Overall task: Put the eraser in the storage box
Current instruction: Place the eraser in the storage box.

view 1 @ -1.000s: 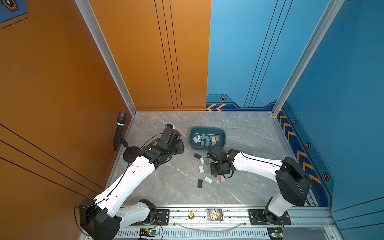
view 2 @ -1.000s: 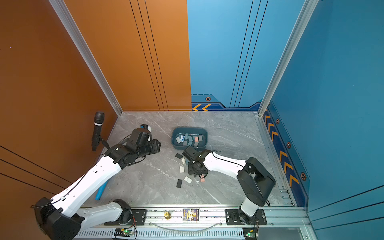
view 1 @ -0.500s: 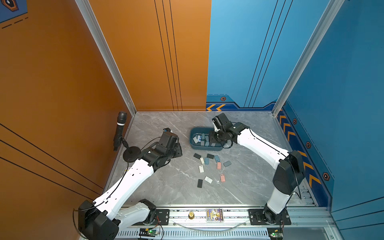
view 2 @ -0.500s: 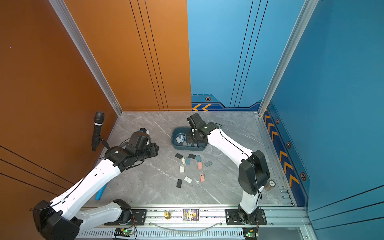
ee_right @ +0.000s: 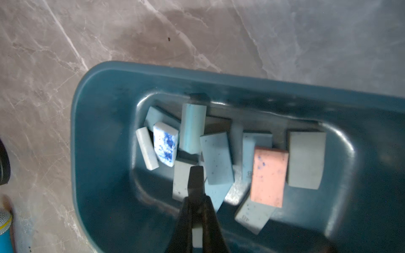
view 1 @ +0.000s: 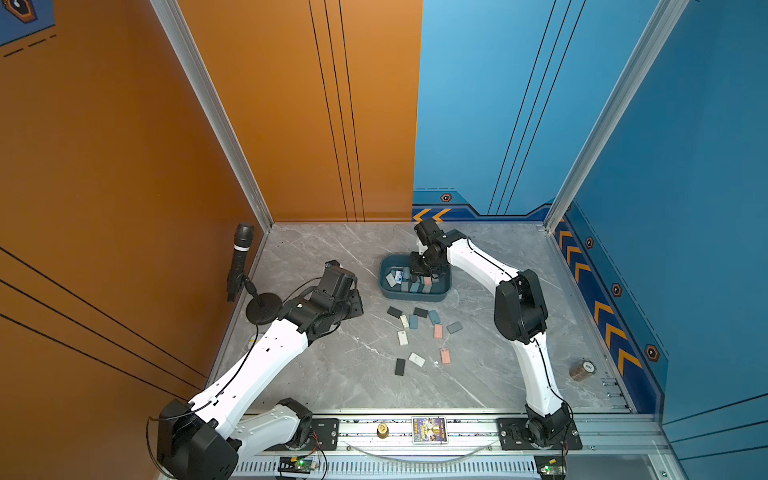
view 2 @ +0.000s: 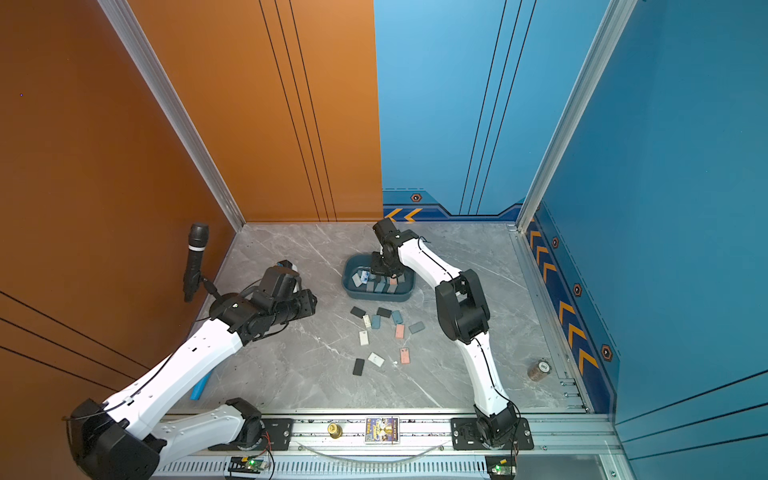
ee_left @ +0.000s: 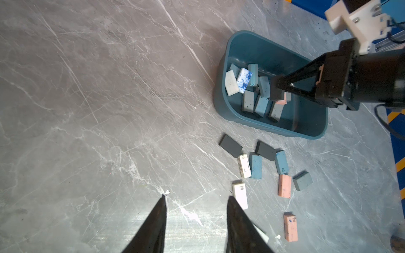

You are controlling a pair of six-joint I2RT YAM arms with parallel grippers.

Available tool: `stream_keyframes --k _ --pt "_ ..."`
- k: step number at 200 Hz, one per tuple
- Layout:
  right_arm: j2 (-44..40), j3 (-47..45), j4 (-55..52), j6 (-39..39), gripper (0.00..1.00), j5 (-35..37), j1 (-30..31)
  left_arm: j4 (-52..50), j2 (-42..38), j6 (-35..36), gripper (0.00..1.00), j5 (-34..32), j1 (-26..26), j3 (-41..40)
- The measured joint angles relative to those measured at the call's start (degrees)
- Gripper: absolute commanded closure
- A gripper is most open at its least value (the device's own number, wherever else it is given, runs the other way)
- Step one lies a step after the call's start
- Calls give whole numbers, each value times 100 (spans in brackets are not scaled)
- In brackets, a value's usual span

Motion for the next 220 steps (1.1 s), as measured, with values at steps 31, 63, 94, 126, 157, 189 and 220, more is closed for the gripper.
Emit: stream_keyframes --k 31,63,94,126,157,189,220 --pt "203 155 -70 0 93 -94 -157 0 66 -2 54 55 4 -2" --pt "345 205 -103 0 87 -170 -258 0 162 -22 54 81 4 -2" --pt "356 208 -162 -55 78 -170 -302 -2 199 -46 54 118 11 0" --pt "356 208 -232 -94 74 -166 -304 0 199 -50 54 142 31 0" --pt "354 208 -302 -120 70 -103 -304 0 199 -61 54 164 31 0" --pt "343 208 -385 -146 67 11 -304 0 199 -63 54 186 31 0" --pt "131 197 -520 -151 66 136 -302 0 199 -66 54 229 31 0"
